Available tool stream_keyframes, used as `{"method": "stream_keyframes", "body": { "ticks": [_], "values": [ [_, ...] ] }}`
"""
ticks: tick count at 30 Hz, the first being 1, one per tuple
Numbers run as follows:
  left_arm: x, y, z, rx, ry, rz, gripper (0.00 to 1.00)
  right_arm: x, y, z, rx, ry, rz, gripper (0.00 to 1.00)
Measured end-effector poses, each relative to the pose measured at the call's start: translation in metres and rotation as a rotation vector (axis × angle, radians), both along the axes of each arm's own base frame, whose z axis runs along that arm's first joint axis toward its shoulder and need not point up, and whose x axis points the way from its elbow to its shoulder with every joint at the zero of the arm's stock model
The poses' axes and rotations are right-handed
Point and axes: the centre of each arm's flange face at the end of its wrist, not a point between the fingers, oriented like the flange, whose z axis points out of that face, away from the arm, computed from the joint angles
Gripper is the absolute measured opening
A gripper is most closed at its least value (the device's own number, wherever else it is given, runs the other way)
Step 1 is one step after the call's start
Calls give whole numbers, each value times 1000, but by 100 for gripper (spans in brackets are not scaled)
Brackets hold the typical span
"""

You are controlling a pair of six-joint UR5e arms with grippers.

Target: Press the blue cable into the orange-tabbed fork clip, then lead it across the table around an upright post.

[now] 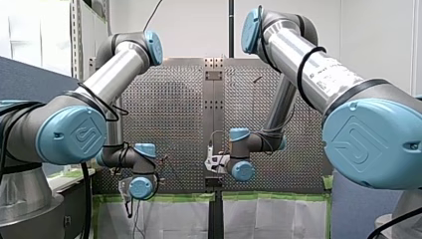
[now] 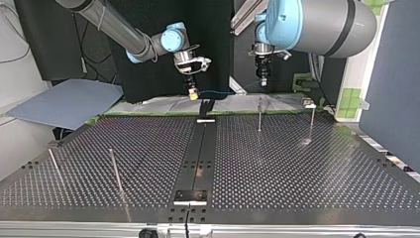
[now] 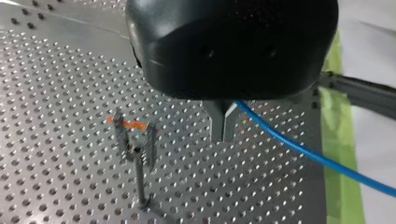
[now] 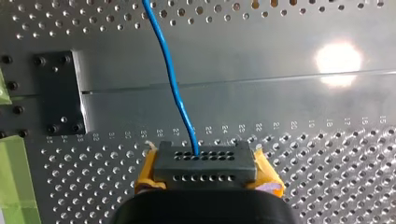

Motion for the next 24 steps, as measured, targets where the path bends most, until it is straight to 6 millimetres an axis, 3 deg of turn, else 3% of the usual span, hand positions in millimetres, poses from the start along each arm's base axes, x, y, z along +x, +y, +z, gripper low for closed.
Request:
{"method": "stream_keyframes", "body": {
  "ticks": [14, 24],
  "values": [
    [28, 19, 3, -23, -13, 64, 0, 1, -1, -2, -4, 9, 7, 0],
    [53, 30, 14, -37, -41, 97, 0, 2, -3, -26, 18, 29, 10, 0]
  ]
}}
